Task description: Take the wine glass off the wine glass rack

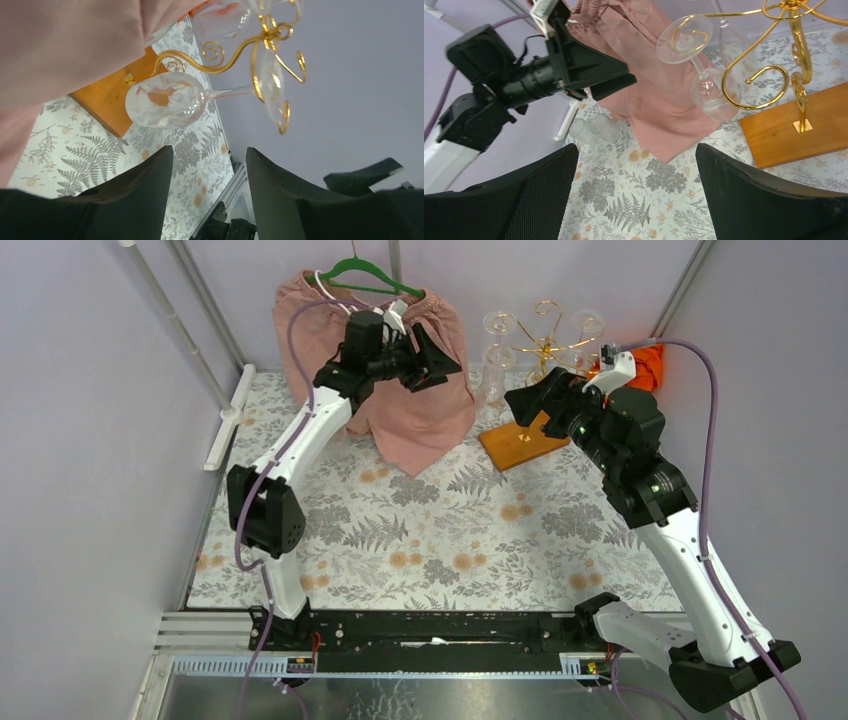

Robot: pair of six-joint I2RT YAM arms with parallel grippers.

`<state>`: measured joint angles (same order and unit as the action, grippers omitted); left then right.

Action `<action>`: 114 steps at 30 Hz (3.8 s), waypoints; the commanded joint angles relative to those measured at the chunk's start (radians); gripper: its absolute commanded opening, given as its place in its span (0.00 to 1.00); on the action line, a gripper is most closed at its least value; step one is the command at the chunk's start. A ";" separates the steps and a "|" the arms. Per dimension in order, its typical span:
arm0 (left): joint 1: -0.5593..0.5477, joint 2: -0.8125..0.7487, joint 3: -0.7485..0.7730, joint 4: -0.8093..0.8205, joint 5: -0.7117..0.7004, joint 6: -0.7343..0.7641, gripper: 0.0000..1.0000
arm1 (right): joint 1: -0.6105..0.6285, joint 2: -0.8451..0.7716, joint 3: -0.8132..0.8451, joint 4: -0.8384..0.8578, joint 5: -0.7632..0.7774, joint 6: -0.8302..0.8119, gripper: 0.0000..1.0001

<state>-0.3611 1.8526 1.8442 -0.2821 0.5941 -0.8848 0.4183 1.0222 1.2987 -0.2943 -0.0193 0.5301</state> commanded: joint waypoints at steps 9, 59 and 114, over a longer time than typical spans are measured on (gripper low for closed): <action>-0.047 0.113 0.102 0.189 0.098 -0.125 0.64 | 0.003 -0.046 0.028 -0.008 0.078 -0.049 0.96; -0.087 0.211 0.268 0.168 0.101 -0.161 0.39 | 0.003 -0.014 -0.003 0.045 0.039 -0.024 0.86; -0.080 0.249 0.265 0.219 0.164 -0.288 0.03 | 0.003 -0.034 -0.039 0.089 0.024 0.001 0.84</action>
<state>-0.4381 2.0964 2.0853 -0.1051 0.7273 -1.1358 0.4183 1.0096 1.2640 -0.2520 0.0139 0.5220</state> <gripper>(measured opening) 0.057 0.840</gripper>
